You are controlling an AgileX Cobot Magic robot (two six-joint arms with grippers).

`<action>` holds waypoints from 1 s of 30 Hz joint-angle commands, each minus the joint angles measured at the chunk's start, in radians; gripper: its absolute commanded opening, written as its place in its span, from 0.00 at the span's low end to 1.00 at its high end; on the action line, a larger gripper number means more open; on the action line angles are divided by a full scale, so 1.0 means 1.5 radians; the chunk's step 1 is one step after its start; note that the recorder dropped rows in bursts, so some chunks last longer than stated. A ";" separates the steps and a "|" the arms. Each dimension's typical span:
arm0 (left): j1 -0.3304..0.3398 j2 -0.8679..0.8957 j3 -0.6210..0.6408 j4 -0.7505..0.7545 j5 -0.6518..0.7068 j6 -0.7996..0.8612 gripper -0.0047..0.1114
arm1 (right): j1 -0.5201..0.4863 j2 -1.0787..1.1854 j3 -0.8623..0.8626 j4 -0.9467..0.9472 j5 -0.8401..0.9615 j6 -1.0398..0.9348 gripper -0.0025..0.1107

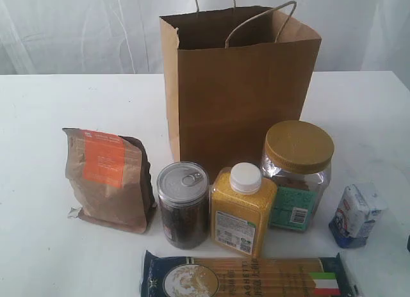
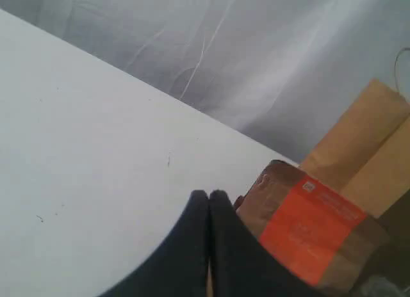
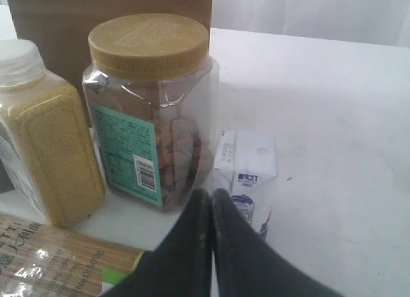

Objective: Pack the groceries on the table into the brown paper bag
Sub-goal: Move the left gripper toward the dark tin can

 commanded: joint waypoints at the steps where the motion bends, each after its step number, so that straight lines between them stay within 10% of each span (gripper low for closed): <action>1: 0.000 -0.003 -0.029 0.001 0.012 -0.078 0.04 | -0.002 -0.005 0.002 0.000 -0.009 -0.005 0.02; 12: 0.000 -0.003 -0.273 -0.030 0.229 0.037 0.04 | -0.002 -0.005 0.002 0.000 -0.009 -0.005 0.02; 18: 0.000 0.039 -0.417 -0.331 0.441 0.486 0.04 | -0.002 -0.005 0.002 0.000 -0.009 -0.005 0.02; 24: 0.000 0.199 -0.494 -0.511 0.654 0.624 0.04 | -0.002 -0.005 0.002 0.000 -0.009 -0.005 0.02; 30: 0.000 0.355 -0.554 -0.567 0.748 0.749 0.32 | -0.002 -0.005 0.002 0.000 -0.009 -0.005 0.02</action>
